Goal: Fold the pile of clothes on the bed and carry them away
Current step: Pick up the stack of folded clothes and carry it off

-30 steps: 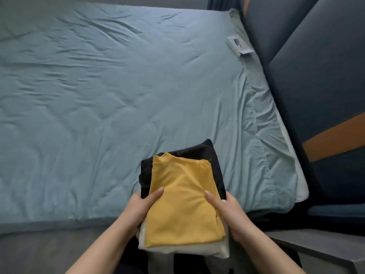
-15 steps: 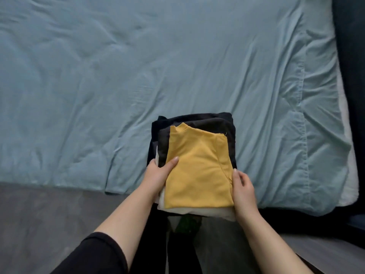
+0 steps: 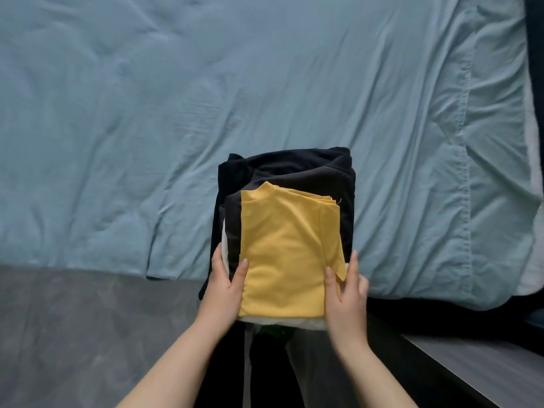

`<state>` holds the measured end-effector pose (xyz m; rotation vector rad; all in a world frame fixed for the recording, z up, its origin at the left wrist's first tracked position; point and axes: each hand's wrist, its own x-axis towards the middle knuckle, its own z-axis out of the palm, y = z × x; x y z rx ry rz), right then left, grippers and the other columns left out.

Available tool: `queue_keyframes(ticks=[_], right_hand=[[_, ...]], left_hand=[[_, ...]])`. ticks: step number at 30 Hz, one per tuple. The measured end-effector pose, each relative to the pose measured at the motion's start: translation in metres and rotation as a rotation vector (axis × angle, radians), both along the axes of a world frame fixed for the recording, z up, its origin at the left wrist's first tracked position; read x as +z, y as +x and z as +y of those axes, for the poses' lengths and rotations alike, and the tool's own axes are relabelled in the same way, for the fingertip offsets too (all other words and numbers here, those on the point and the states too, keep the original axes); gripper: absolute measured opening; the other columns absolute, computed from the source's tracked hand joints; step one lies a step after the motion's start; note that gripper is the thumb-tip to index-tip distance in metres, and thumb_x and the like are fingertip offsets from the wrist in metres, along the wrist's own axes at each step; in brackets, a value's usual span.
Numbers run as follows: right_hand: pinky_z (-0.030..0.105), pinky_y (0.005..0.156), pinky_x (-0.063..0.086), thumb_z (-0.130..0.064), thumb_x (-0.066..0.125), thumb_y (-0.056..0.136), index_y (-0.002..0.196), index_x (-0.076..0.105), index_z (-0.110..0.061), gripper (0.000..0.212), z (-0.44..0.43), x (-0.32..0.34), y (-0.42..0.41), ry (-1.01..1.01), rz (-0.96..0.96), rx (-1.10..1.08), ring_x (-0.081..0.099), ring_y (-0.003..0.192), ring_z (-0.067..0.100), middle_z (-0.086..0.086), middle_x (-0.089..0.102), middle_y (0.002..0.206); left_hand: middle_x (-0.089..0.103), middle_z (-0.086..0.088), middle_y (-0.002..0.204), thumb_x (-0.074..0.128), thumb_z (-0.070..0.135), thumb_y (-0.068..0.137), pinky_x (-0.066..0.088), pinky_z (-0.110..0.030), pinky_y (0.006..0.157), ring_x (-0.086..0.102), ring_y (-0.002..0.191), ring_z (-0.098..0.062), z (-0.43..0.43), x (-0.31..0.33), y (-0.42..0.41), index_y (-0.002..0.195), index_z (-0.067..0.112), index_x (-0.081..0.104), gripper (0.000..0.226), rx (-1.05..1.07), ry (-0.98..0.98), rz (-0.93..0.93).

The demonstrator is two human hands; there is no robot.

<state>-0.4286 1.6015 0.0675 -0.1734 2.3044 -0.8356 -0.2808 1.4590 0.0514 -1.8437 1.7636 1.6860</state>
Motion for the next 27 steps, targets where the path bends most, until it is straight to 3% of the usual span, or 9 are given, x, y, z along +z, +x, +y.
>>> queue_keyframes(ticks=[3, 5, 7, 9, 11, 14, 21, 24, 27], right_hand=[[0.043, 0.115, 0.018, -0.043, 0.039, 0.098, 0.152, 0.012, -0.034, 0.061, -0.019, 0.011, -0.008, 0.084, 0.430, 0.205, 0.026, 0.140, 0.017, 0.000, 0.024, 0.153], [0.038, 0.120, 0.003, -0.037, 0.035, 0.099, 0.152, 0.019, -0.029, 0.056, -0.042, 0.011, -0.014, -0.031, 0.592, 0.415, 0.013, 0.147, 0.011, -0.005, 0.018, 0.159], [0.036, 0.120, -0.004, -0.032, 0.033, 0.099, 0.152, 0.019, -0.027, 0.055, -0.058, 0.000, -0.021, -0.027, 0.613, 0.712, 0.006, 0.148, 0.011, -0.007, 0.011, 0.160], [0.036, 0.119, -0.012, -0.041, 0.021, 0.102, 0.151, 0.000, -0.031, 0.054, -0.060, -0.015, -0.036, 0.181, 0.542, 0.955, -0.009, 0.147, 0.008, -0.012, -0.006, 0.159], [0.037, 0.117, -0.018, -0.048, 0.007, 0.100, 0.147, -0.017, -0.033, 0.054, -0.052, -0.030, -0.049, 0.336, 0.504, 0.968, -0.024, 0.141, 0.002, -0.015, -0.016, 0.158], [0.037, 0.117, -0.017, -0.055, 0.003, 0.097, 0.149, -0.011, -0.031, 0.060, -0.045, -0.030, -0.045, 0.269, 0.513, 0.861, -0.024, 0.141, 0.000, -0.014, -0.012, 0.159], [0.045, 0.117, -0.016, -0.084, 0.014, 0.079, 0.144, -0.028, -0.041, 0.089, 0.007, -0.006, -0.041, 0.425, 0.390, 1.023, -0.031, 0.141, 0.011, -0.014, -0.036, 0.151], [0.036, 0.117, 0.018, -0.062, 0.034, 0.093, 0.152, 0.015, -0.032, 0.068, 0.004, 0.026, -0.047, 0.349, 0.400, 0.847, 0.015, 0.146, 0.010, -0.009, 0.011, 0.160], [0.032, 0.098, 0.040, -0.040, 0.041, 0.098, 0.131, 0.052, -0.028, 0.036, -0.005, 0.069, -0.047, 0.240, 0.480, 0.683, 0.054, 0.117, 0.011, -0.010, 0.060, 0.127]], left_hand=[[0.008, -0.006, 0.161, 0.040, 0.059, 0.092, 0.018, -0.049, 0.113, 0.018, 0.145, -0.027, -0.008, 0.018, -0.015, 0.153, 0.027, -0.006, 0.083, -0.208, -0.382, -0.277], [0.006, -0.007, 0.162, 0.036, 0.054, 0.092, 0.007, -0.047, 0.117, 0.009, 0.148, -0.024, -0.007, 0.025, -0.041, 0.155, 0.021, 0.001, 0.079, -0.470, -0.768, -0.153], [0.004, -0.007, 0.163, 0.028, 0.051, 0.094, 0.000, -0.047, 0.119, 0.001, 0.150, -0.022, -0.010, 0.020, -0.063, 0.155, 0.018, 0.004, 0.073, -0.851, -0.934, -0.102], [-0.013, 0.000, 0.162, 0.013, 0.059, 0.097, -0.015, -0.044, 0.117, -0.019, 0.147, -0.015, -0.028, 0.005, -0.069, 0.152, 0.024, -0.014, 0.071, -1.075, -0.810, -0.180], [-0.026, 0.007, 0.158, 0.002, 0.069, 0.091, -0.023, -0.046, 0.114, -0.030, 0.142, -0.010, -0.047, -0.013, -0.063, 0.148, 0.030, -0.026, 0.074, -1.131, -0.660, -0.264], [-0.031, 0.007, 0.156, -0.005, 0.081, 0.081, -0.028, -0.050, 0.109, -0.035, 0.140, -0.011, -0.053, -0.019, -0.057, 0.147, 0.032, -0.028, 0.086, -1.082, -0.658, -0.252], [-0.041, 0.011, 0.150, 0.033, 0.098, 0.056, -0.026, -0.057, 0.108, -0.038, 0.139, -0.020, -0.066, 0.006, -0.013, 0.140, 0.039, -0.037, 0.124, -1.253, -0.616, -0.275], [-0.031, 0.006, 0.156, 0.043, 0.088, 0.067, -0.013, -0.052, 0.115, -0.024, 0.146, -0.020, -0.079, 0.030, -0.009, 0.142, 0.036, -0.036, 0.120, -1.205, -0.593, -0.339], [0.012, -0.001, 0.161, 0.041, 0.068, 0.088, 0.014, -0.040, 0.119, 0.008, 0.149, -0.020, -0.091, 0.067, -0.005, 0.154, 0.022, 0.002, 0.090, -1.117, -0.661, -0.379]])
